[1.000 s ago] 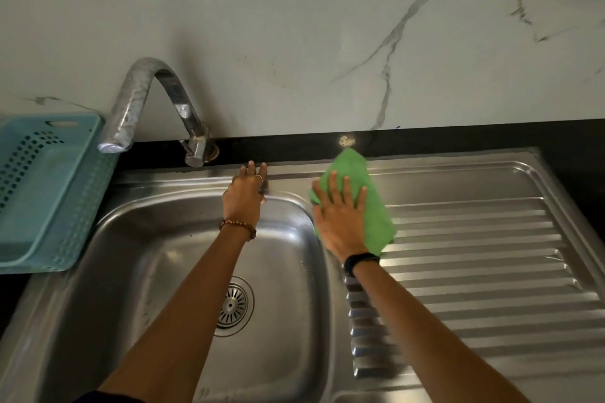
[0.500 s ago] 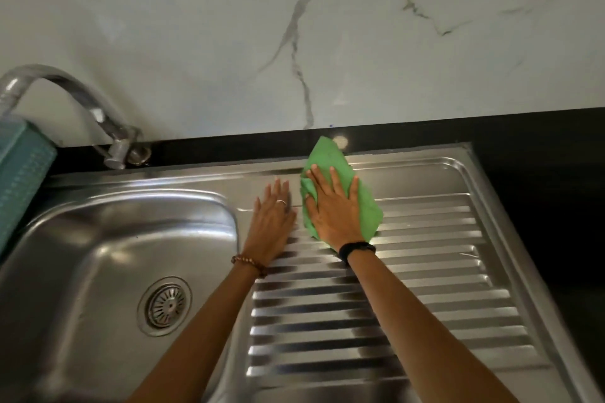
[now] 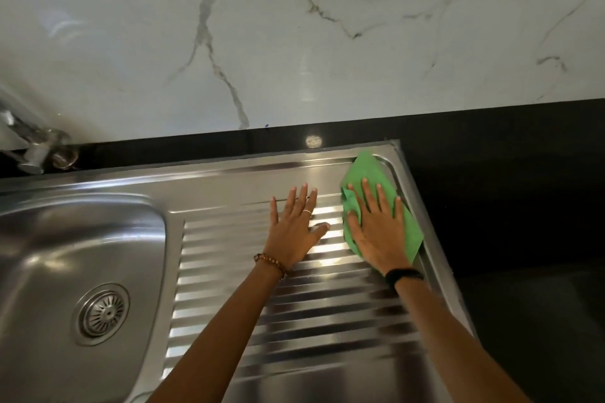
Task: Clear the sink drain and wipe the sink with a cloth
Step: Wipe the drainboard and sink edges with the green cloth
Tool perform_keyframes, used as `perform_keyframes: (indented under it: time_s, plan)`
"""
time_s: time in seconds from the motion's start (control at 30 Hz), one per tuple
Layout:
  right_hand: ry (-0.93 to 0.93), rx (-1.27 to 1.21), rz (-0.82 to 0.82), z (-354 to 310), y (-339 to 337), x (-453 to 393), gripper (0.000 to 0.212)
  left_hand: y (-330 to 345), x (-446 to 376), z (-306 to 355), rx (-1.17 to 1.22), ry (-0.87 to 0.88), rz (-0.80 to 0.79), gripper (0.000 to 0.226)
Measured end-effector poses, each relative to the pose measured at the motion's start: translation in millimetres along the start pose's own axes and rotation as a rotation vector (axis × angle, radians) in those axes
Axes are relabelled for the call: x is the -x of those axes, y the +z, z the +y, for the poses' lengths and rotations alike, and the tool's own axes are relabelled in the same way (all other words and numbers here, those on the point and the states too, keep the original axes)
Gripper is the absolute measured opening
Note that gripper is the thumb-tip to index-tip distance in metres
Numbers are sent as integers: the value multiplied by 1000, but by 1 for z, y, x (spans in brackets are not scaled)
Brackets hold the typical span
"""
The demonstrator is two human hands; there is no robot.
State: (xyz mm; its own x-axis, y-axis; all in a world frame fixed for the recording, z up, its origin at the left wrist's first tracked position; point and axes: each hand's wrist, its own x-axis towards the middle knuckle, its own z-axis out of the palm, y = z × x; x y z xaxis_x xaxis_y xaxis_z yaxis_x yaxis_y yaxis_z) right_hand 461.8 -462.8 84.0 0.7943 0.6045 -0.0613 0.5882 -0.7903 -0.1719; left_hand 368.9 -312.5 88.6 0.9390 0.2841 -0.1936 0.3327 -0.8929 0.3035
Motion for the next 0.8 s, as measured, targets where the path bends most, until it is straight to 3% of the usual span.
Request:
perform_keyframes:
  time_s: [0.2,0.37,0.53,0.8]
  plan:
    - [-74,5,-21,10,0,-12,56,5,-7,0,-80,-28,-1,75]
    - [-144,67,-30,19,-4,-56,59,3,-6,3,-88,-44,-9,107]
    - [79,45,28,14,-4,-33,58,1,-12,10,2,-28,-68,109]
    - [207,43,85,17,-6,47,62,13,-29,32,-2,87,-207,120]
